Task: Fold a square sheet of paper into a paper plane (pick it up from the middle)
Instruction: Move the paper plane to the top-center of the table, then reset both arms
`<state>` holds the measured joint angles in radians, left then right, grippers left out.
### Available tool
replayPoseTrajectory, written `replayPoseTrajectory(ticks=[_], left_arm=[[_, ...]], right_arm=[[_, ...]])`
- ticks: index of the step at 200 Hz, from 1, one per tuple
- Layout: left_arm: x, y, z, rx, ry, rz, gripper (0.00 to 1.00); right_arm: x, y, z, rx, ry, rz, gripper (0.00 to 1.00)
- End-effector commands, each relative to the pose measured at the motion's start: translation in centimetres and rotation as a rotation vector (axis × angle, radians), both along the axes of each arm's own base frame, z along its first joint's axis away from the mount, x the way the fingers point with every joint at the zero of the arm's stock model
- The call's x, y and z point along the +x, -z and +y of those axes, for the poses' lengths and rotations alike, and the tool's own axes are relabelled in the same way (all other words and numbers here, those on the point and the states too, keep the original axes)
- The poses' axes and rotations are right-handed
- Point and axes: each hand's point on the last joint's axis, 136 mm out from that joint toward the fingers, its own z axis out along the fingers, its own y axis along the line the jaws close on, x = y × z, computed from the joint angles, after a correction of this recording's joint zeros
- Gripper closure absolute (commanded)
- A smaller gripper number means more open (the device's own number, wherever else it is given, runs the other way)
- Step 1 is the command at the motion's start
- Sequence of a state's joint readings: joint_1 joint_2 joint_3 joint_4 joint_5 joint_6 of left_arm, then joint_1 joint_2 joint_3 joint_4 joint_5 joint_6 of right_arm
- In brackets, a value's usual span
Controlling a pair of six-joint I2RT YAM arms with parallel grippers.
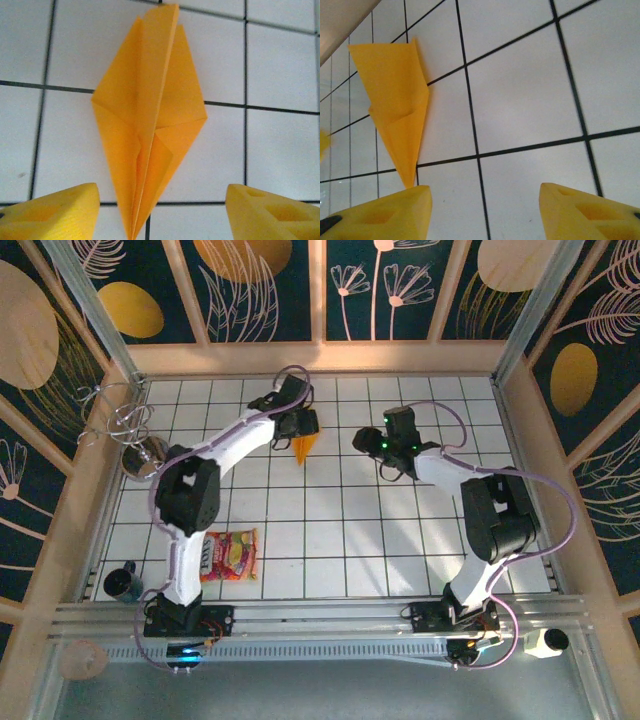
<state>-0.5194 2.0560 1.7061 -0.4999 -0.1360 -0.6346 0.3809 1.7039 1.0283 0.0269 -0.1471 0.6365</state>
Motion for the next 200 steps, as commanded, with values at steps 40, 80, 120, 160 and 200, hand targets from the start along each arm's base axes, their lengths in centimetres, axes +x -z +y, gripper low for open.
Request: replayPoseTrajectory(ticks=[40, 80, 120, 160, 200], left_arm=[[-3.2, -8.6, 10.6, 0.057, -0.22, -0.387, 0.04], [-7.5, -9.3, 18.1, 0.175, -0.398, -0.596, 0.01], [-11.1, -8.9, 24.1, 0.285, -0.532, -0.705, 0.01], [-13.4, -7.8, 27.5, 0.399, -0.556, -0.779, 0.01], [-13.1, -4.5, 29.4, 0.4, -0.542, -0.705, 0.01]], right_arm=[[0.6, -8.7, -10.1, -0.255, 0.262, -0.269, 0.17], [-1.8, -11.2, -17.6, -0.438, 0.497, -0.397, 0.01], [-3.4, -9.4, -21.8, -0.603, 0.615, -0.426, 0.01], [-4.2, -6.3, -25.2, -0.601, 0.659, -0.373, 0.01], [-5.3, -4.7, -25.8, -0.618, 0.63, -0.505, 0.02]])
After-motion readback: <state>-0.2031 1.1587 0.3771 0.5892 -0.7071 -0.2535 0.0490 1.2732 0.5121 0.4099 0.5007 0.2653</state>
